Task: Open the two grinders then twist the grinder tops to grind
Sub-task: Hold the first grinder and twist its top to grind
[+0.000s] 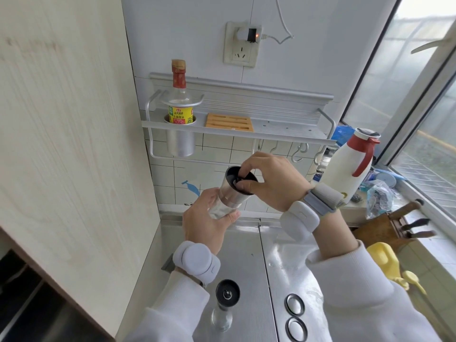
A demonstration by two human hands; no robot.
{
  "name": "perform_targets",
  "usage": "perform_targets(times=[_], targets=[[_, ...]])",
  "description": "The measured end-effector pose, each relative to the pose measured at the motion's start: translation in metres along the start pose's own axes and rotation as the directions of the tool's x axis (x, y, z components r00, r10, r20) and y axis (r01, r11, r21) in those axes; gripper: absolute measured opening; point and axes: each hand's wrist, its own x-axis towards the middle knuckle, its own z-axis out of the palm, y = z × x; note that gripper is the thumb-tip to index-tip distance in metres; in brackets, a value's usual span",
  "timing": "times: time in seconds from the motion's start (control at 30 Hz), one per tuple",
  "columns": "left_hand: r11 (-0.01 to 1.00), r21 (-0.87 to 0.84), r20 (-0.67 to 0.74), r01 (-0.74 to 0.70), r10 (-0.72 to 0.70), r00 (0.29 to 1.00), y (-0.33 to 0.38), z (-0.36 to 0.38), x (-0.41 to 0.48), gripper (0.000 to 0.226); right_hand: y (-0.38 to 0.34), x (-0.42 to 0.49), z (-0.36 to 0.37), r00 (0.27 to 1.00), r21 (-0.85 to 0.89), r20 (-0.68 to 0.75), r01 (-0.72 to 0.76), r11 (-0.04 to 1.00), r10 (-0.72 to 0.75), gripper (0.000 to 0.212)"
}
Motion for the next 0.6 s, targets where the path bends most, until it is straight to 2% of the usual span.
perform_targets(times=[0.17, 0.37, 0.5, 0.6], targets=[[1.000, 0.012, -0.002, -0.003, 0.003, 1.000, 0.001, 0.003, 0.001, 0.045, 0.000, 0.001, 0.003, 0.996, -0.057, -0.073, -0.058, 0.997, 0.054, 0.029], [0.999, 0.041, 0.009, -0.011, 0.010, 1.000, -0.002, 0.005, 0.002, 0.045, 0.000, 0.000, 0.000, 1.000, -0.008, 0.000, 0.002, 1.000, -0.002, 0.015], [0.999, 0.037, 0.007, -0.018, 0.018, 1.000, -0.001, 0.008, 0.002, 0.044, -0.001, -0.002, 0.001, 0.994, -0.131, -0.058, -0.102, 0.986, 0.095, 0.032], [0.999, 0.022, 0.014, -0.026, 0.026, 1.000, -0.001, 0.011, 0.001, 0.043, -0.002, -0.001, 0.001, 0.991, -0.171, -0.043, -0.136, 0.976, 0.130, 0.040]])
